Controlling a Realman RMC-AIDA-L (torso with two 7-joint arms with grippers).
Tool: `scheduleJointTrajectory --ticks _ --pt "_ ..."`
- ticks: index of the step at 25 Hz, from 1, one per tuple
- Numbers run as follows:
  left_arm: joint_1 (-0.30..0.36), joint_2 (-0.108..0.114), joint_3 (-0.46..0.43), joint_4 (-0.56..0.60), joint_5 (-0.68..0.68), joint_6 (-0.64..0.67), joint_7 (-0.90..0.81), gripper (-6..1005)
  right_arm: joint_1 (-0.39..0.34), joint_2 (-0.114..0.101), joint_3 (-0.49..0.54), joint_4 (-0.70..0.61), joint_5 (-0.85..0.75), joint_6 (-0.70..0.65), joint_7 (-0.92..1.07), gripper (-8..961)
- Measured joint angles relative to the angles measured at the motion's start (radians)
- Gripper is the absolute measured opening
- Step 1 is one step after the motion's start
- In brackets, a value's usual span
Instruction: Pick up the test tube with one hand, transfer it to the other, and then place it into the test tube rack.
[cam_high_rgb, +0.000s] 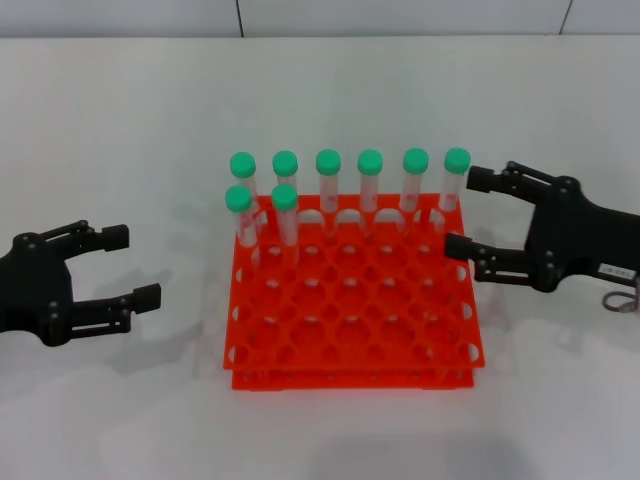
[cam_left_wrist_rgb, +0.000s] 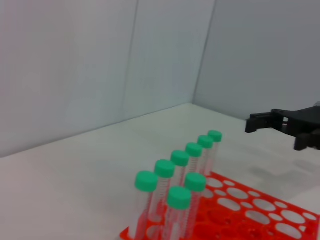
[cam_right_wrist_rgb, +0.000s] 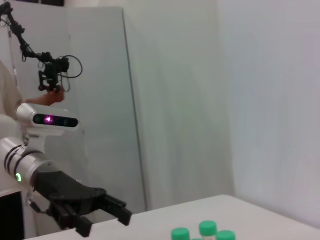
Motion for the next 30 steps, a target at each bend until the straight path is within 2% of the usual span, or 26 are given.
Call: scheduleJointTrajectory --ticks 4,7,20,30 --pt "-0.037 0.025 -0.001 -0.059 0.005 0.032 0.032 872 -0.017 -0.003 0.007 0.004 -0.016 -0.001 -0.013 868" --pt "-0.055 0.034 -0.002 -0.079 0.013 0.038 0.031 872 -0.018 -0.004 0.009 0.009 -0.037 0.004 -0.013 867" --pt "-0.092 0.035 0.004 -0.094 0.058 0.05 0.016 872 -0.016 -0.005 0.01 0.015 -0.097 0.01 -0.006 866" --pt "-0.125 0.036 0.007 -0.095 0.107 0.056 -0.003 872 -0.006 -0.019 0.015 0.016 -0.144 0.01 0.026 864"
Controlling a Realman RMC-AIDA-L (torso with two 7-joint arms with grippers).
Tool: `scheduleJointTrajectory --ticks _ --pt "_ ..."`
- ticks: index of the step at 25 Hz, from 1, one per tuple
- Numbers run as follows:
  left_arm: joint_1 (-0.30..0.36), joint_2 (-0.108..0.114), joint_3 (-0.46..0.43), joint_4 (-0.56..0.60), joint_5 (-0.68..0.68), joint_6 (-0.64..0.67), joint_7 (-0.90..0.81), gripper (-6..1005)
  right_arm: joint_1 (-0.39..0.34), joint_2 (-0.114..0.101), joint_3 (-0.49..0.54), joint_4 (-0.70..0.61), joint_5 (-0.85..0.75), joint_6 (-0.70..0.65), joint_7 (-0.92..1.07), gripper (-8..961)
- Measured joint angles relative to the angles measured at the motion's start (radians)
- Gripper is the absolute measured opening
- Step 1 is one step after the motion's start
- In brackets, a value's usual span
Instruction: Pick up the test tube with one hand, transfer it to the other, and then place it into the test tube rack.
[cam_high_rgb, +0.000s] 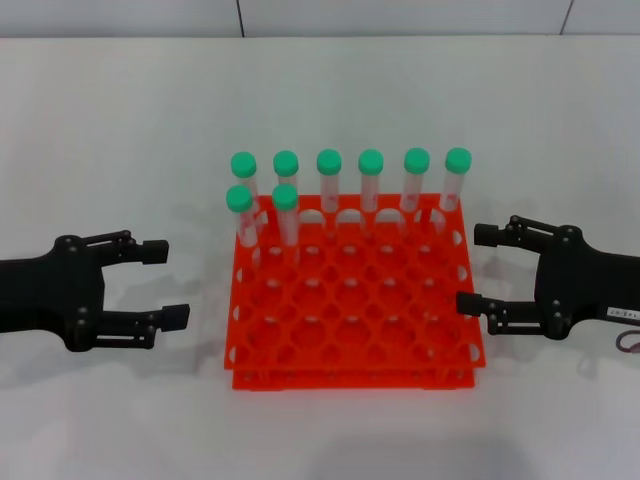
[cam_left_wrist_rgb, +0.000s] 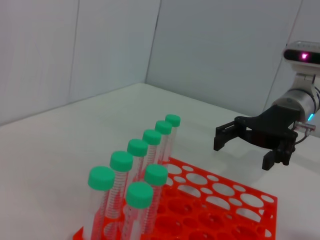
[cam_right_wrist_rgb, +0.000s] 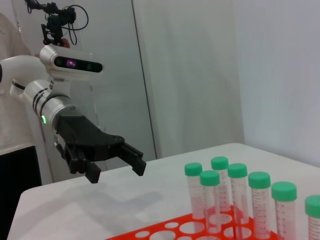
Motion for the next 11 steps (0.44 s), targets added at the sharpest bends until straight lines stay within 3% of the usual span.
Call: scheduleJointTrajectory --ticks 11 --pt "-0.004 -0.002 -0.005 0.0 0.002 -0.01 -0.002 872 -0.002 -0.002 0.004 -0.001 -0.001 0.002 0.001 864"
